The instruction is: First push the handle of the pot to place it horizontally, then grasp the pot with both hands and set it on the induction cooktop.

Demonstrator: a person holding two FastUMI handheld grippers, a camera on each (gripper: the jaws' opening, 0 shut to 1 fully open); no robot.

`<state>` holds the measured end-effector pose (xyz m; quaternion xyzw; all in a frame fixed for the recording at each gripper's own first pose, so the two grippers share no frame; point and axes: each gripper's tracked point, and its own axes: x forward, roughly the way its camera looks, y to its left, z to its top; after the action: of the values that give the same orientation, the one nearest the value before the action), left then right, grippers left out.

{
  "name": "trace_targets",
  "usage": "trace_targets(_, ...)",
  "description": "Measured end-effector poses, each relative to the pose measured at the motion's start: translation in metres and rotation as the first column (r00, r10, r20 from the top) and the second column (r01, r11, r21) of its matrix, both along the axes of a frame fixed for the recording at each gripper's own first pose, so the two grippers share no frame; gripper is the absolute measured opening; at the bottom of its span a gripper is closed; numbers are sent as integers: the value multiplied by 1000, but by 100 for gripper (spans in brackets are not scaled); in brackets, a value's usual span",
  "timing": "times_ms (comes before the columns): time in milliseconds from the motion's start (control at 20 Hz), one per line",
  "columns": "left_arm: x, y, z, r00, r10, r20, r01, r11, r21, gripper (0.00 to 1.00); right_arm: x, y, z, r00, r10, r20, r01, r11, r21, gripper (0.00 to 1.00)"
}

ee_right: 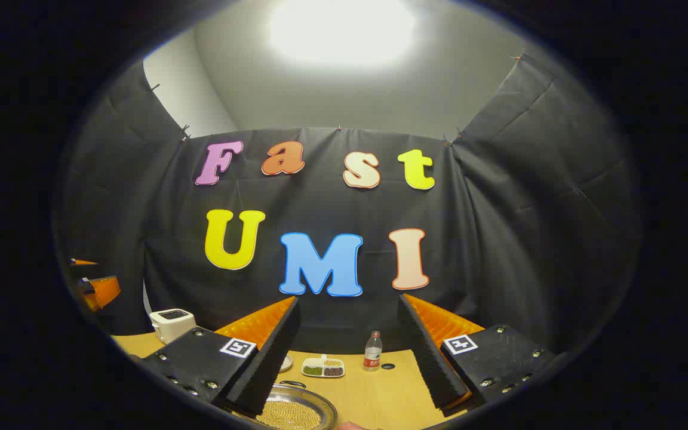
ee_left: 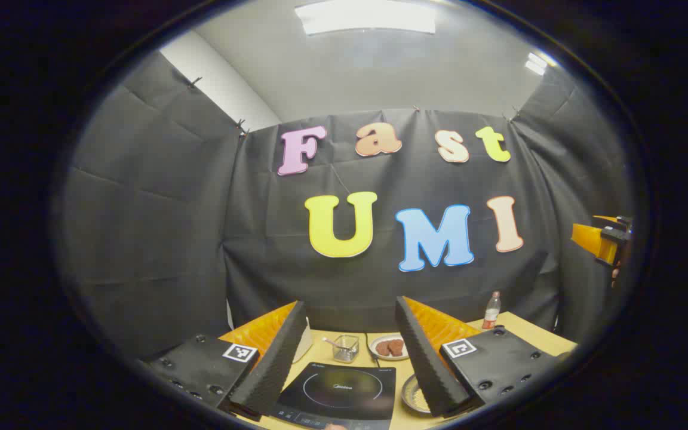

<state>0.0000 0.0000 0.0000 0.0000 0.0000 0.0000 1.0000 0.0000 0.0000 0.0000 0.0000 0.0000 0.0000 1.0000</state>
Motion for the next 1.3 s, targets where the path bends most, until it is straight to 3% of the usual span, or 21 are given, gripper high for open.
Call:
trace_targets(300,4,9,10,1000,6,16,-5,1000,-28,97,8,10,-3,1000,-5,-27,6,1000,18,98)
trace_targets(550,3,13,13,999,-1,39,3,1000,-30,97,2,7,-12,999,-19,-36,18,1000,-25,99)
trace_targets(900,5,4,-1,999,-21,46,23,999,-48,97,-7,8,-11,998,-27,-61,31,997,71,98)
trace_targets(1200,14,9,3,998,-24,58,26,999,-32,100,-13,12,-16,997,-19,-71,19,1000,-1,98)
trace_targets(1300,16,13,5,998,-22,54,24,999,-36,97,-12,14,-16,997,-16,-80,16,1000,-2,98)
